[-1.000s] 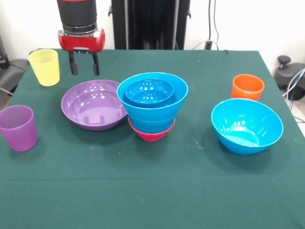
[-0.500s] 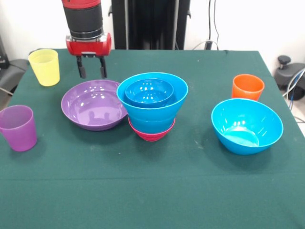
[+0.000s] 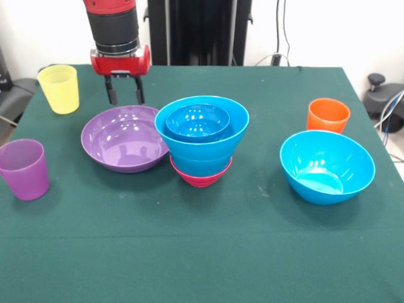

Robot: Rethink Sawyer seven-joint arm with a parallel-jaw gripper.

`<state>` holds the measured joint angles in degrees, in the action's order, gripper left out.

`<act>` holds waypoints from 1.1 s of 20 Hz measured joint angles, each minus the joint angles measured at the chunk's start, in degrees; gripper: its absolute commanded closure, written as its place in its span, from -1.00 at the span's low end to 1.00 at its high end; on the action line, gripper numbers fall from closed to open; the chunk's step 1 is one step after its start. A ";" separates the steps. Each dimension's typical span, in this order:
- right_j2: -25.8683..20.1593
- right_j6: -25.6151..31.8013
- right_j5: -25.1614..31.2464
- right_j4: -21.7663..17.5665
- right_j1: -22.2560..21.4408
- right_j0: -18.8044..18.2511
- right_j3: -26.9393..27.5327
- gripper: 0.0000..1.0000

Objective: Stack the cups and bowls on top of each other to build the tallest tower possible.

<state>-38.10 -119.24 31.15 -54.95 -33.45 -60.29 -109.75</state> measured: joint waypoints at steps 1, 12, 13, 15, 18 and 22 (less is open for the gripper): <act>0.00 0.00 0.00 0.00 0.00 -0.04 0.00 -1.00; 0.19 0.00 -0.01 0.00 0.00 -0.08 0.06 -1.00; 0.26 0.00 0.00 0.00 0.00 -0.08 0.06 -1.00; 0.39 0.00 0.00 0.00 0.00 -0.08 0.06 -1.00; 0.73 0.00 0.00 0.00 0.00 -0.06 0.06 -1.00; 1.31 0.00 0.00 0.00 0.00 0.01 0.07 -1.00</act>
<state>-36.79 -119.24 31.15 -54.95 -33.45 -60.28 -109.68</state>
